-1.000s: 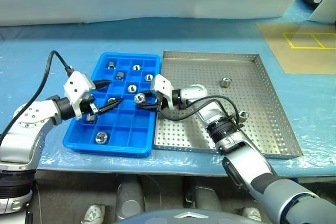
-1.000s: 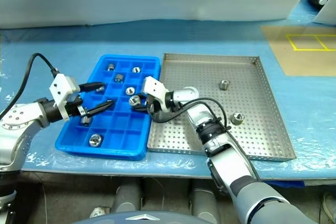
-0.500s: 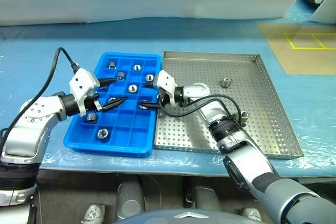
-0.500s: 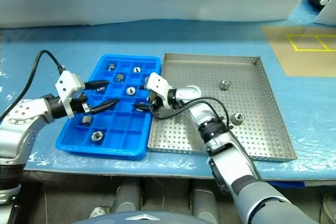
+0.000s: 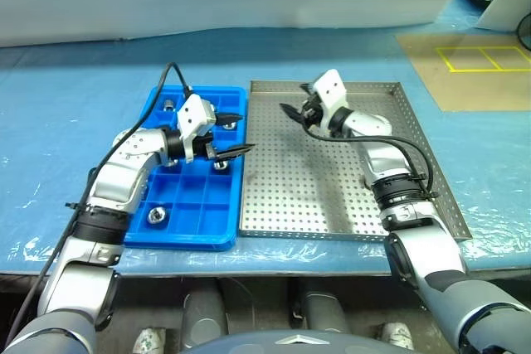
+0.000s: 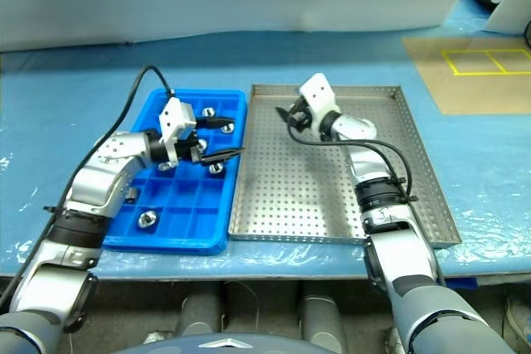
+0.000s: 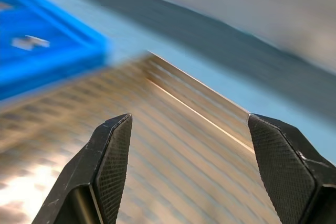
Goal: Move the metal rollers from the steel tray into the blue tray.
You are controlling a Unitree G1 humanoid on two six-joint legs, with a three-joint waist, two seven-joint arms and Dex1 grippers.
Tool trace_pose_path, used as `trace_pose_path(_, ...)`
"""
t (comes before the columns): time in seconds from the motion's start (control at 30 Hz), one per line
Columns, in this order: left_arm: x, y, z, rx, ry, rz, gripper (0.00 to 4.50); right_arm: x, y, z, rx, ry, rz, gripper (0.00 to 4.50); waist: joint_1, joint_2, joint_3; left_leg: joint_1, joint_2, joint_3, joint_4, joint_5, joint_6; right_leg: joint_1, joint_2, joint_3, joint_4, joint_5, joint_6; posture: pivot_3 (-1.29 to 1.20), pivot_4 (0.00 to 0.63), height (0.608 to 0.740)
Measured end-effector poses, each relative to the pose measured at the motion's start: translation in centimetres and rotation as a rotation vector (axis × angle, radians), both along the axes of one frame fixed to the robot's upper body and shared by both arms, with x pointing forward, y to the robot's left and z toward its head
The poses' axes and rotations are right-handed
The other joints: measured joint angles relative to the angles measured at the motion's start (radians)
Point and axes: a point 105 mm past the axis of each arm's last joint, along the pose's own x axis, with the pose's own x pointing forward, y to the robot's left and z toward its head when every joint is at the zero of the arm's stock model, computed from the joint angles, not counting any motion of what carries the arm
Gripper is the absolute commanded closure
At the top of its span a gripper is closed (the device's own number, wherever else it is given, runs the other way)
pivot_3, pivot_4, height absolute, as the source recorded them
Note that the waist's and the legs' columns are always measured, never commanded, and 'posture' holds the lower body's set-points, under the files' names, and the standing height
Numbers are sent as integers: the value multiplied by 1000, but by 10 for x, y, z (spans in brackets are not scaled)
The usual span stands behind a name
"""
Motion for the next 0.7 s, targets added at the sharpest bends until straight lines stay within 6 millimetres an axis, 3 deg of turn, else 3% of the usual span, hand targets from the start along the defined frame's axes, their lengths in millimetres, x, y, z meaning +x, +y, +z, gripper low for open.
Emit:
trace_pose_path(0.17,2,-8,-4,-11,3,-19,765,9,-30,-12,5,12,-156,895,-27,0,0,0,0,0,0,0,0,0,0,0,0,0,0,-187,150,740)
trace_pose_path(0.43,3,-28,-6,-50,23,-62,765,12,-36,-29,2,55,-188,895,-23,0,0,-2,-1,1,7,-5,8,0,0,0,2,0,0,-171,150,740)
trace_pose_path(0.7,5,-45,-5,-63,24,-86,765,12,-36,-33,4,66,-189,895,-24,0,0,-2,0,1,7,-5,9,0,0,0,2,0,0,-184,150,740)
